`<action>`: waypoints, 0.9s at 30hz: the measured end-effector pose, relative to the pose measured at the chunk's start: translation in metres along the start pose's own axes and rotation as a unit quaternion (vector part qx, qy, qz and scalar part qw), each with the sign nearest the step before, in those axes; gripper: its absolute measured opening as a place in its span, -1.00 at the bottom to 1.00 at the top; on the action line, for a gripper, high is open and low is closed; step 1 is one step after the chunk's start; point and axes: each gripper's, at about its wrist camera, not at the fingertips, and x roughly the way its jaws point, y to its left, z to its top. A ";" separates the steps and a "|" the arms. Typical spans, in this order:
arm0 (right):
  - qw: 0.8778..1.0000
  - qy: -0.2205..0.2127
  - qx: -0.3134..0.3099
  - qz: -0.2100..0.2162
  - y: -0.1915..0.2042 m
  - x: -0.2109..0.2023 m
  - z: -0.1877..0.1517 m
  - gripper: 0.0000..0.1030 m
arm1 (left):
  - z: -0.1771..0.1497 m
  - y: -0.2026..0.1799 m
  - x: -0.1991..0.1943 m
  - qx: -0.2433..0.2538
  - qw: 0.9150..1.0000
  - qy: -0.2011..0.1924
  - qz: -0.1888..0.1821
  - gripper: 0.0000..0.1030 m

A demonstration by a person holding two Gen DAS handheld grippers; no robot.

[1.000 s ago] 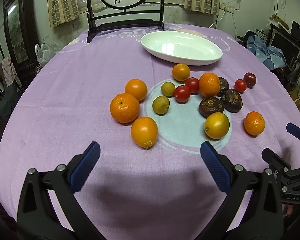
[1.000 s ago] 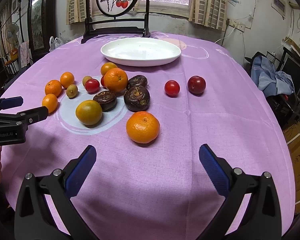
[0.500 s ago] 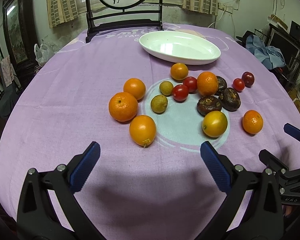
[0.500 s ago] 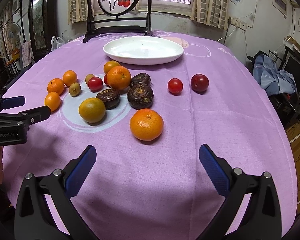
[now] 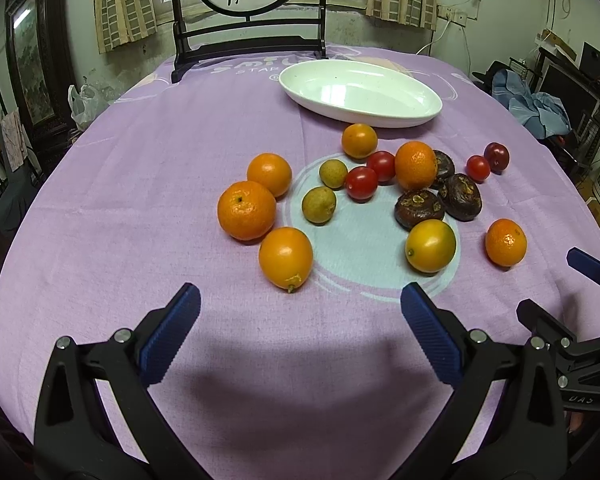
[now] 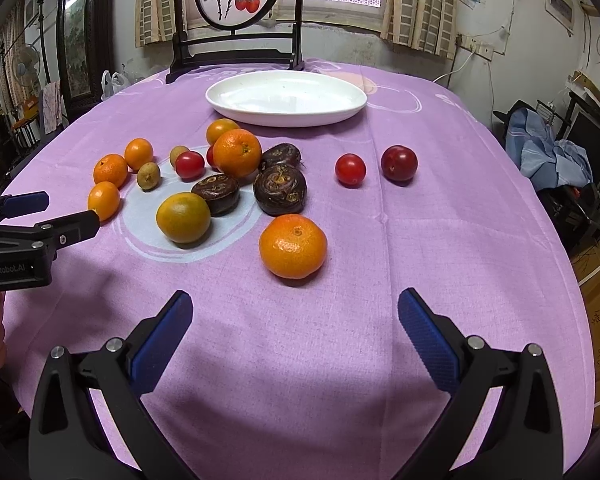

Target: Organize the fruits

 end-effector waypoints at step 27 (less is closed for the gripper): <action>1.000 0.016 -0.013 -0.018 -0.001 0.010 0.001 0.97 | -0.004 0.001 0.010 0.010 1.000 0.009 -0.003 0.96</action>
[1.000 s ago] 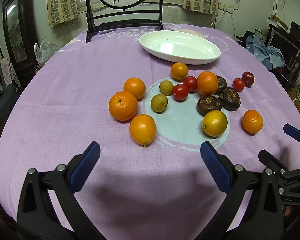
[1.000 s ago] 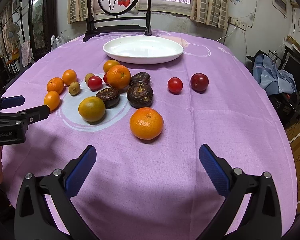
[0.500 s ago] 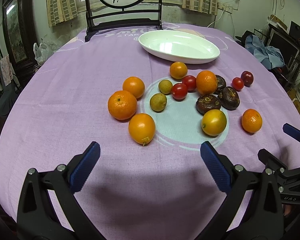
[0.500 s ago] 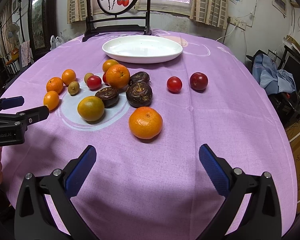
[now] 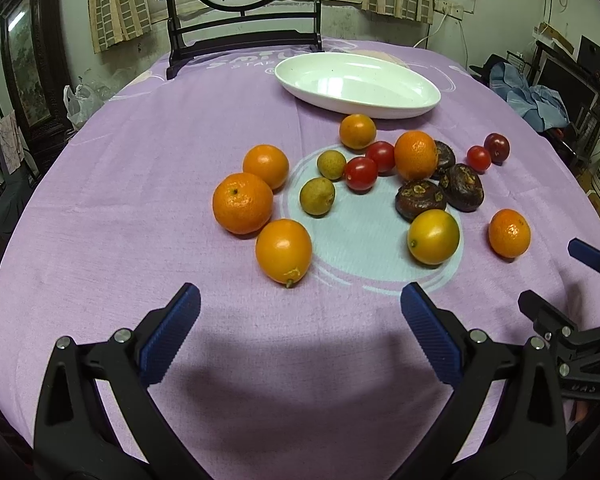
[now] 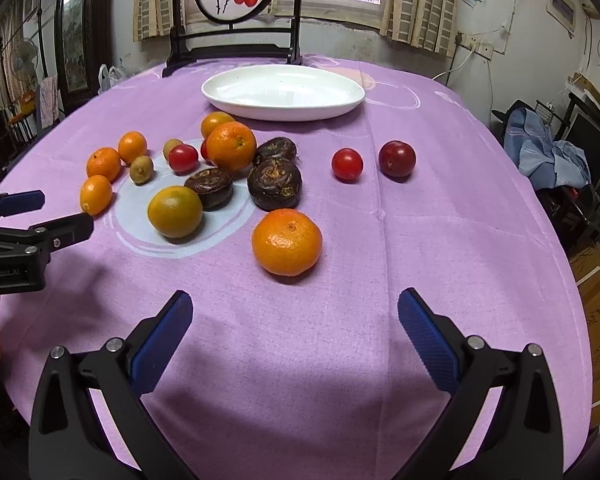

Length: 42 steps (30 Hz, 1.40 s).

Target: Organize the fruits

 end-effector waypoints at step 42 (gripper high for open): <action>0.991 0.012 0.030 0.132 -0.021 0.022 0.022 -0.13 | 0.025 0.017 0.035 -0.015 0.996 0.064 -0.059 -0.32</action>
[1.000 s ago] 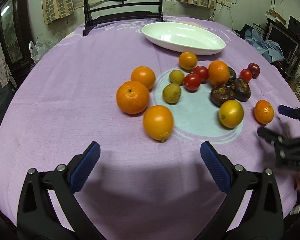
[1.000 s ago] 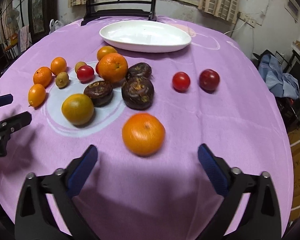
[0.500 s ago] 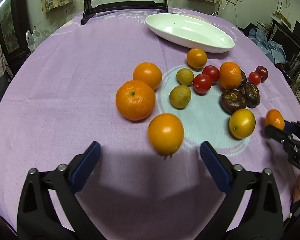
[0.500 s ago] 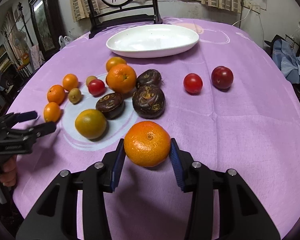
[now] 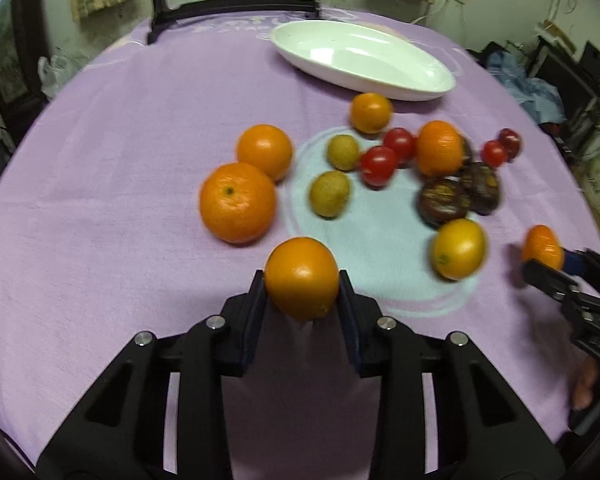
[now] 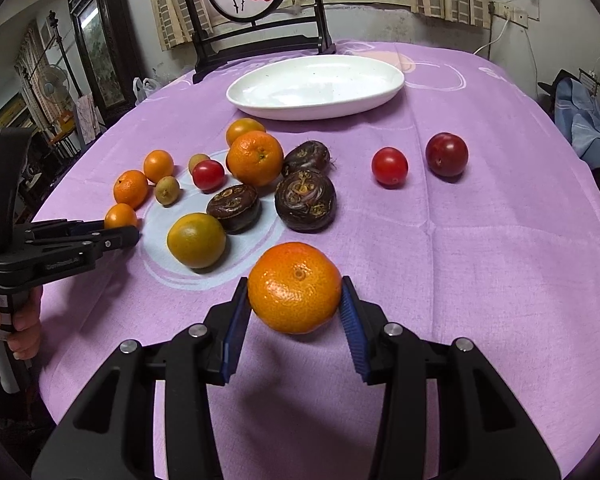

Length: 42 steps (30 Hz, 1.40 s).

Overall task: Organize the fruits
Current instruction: 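Grasp a mandarin with the right gripper while the left gripper grasps an orange, then carry both held fruits over the white plate and open both grippers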

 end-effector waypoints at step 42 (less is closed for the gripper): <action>0.997 -0.055 -0.004 -0.060 -0.034 0.076 0.157 0.26 | 0.183 -0.035 0.052 -0.002 0.996 -0.086 0.019 0.57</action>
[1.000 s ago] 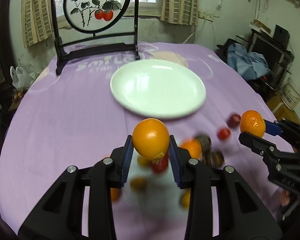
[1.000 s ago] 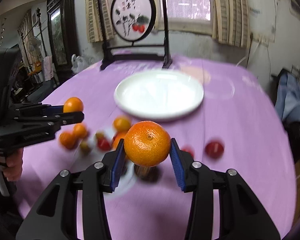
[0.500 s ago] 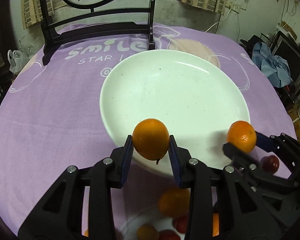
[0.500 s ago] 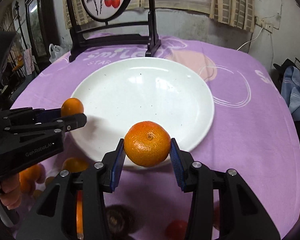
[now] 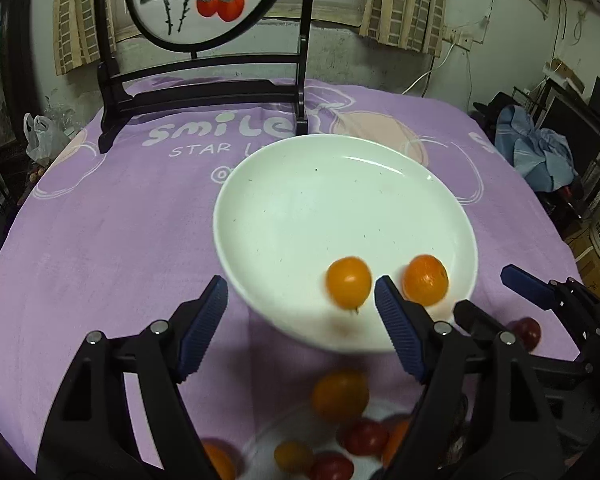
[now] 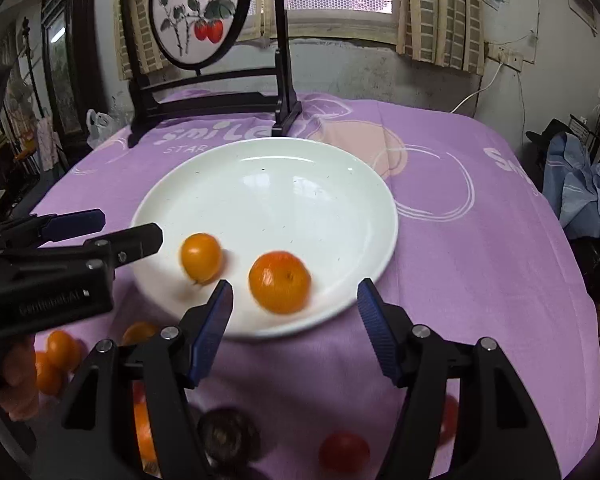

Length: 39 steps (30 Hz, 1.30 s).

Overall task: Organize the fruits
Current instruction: 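Carry both held fruits over the white plate and open both grippers, then grasp a yellow citrus with the right gripper while the left gripper grasps an orange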

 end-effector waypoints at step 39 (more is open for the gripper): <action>0.982 0.074 -0.011 0.173 0.077 -0.054 -0.119 -0.17 | -0.126 0.079 -0.070 -0.011 1.000 -0.004 0.001 0.84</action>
